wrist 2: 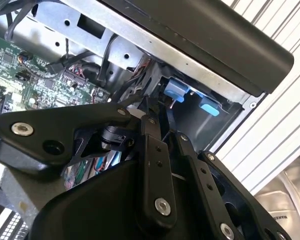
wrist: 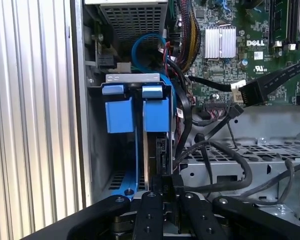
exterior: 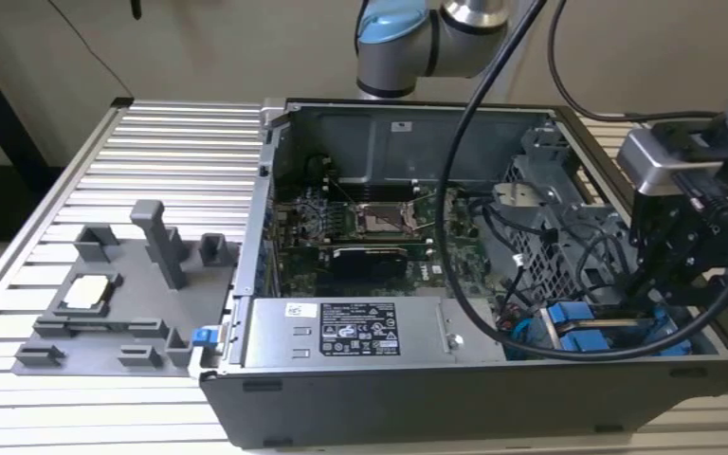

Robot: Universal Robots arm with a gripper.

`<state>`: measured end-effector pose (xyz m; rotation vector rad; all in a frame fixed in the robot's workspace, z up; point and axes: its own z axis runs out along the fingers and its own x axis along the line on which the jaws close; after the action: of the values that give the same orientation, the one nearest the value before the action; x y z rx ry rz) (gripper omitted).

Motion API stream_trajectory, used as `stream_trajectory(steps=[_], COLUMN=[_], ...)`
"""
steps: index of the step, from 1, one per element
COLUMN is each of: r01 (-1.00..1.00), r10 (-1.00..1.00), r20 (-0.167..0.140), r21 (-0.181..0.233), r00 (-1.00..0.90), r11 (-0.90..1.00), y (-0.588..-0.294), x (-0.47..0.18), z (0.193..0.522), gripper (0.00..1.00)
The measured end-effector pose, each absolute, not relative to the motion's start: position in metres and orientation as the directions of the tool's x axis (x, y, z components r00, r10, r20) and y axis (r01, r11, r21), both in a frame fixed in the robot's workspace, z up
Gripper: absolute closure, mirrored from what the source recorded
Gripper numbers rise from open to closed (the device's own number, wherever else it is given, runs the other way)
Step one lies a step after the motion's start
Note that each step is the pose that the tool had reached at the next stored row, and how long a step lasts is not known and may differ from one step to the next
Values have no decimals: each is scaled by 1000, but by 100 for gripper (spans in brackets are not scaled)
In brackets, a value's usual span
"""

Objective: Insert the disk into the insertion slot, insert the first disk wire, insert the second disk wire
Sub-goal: 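Insert the first disk wire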

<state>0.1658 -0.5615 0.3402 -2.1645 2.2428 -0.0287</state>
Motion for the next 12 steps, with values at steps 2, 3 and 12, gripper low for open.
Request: stream_trajectory(steps=[2,3,12], r01=[-999,-999,-998], r10=[-999,-999,-999], r20=[-5,-5,-5], r21=[-30,-30,-30], r00=[-41,-43,-54], r11=[41,43,54], y=[-562,-562,-562], x=[166,166,166], z=[339,338,334], gripper=[81,81,81])
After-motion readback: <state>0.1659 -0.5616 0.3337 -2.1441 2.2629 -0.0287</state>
